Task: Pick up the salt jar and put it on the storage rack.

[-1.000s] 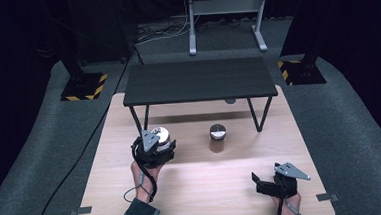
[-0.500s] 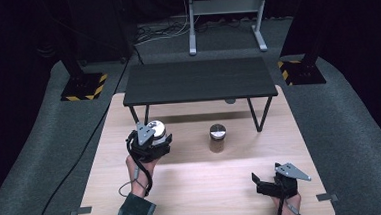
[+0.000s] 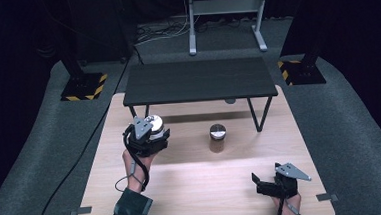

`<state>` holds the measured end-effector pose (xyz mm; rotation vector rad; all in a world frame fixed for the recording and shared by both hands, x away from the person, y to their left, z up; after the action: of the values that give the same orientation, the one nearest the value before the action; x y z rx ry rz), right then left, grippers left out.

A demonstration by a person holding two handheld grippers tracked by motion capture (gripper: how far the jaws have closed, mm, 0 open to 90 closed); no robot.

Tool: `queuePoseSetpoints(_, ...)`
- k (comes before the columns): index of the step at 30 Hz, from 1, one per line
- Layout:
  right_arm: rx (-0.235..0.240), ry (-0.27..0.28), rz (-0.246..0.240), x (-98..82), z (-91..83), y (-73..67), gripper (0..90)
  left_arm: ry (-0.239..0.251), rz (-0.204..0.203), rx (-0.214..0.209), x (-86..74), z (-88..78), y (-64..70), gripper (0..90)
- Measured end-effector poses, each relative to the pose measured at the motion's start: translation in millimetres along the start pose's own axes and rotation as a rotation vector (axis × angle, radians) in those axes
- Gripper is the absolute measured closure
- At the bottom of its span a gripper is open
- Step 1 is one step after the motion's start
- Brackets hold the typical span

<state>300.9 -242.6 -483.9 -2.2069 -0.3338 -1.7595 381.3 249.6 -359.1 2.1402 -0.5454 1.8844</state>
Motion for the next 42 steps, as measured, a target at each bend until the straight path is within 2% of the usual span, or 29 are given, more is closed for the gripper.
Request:
queuePoseSetpoints(10, 0.003, -0.006, -0.01, 0.5, 0.8, -0.8, 0.0, -0.005, 0.007, -0.006, 10.3, 0.7, -4.7, 31.0)
queuePoseSetpoints(24, 0.001, -0.008, -0.005, 0.8, 1.0, -0.6, 0.0, 0.008, 0.03, -0.007, 32.5, 3.9, -9.8, 31.0)
queuePoseSetpoints(42, -0.001, -0.009, -0.002, 0.8, 1.1, -0.5, 0.0, 0.009, 0.043, -0.014, 47.1, 11.4, -13.3, 31.0)
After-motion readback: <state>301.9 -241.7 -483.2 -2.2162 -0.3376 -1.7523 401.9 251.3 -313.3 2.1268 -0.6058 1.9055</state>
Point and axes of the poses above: each handheld gripper's, and its own axes: z roughly forward along the jaws, x roughly out of its top, y roughly to its right, the point moved 5 cm from there along z, roughly forward along the jaws, and after that the axes turned 15 degrees about y, right-handed, at the moved point
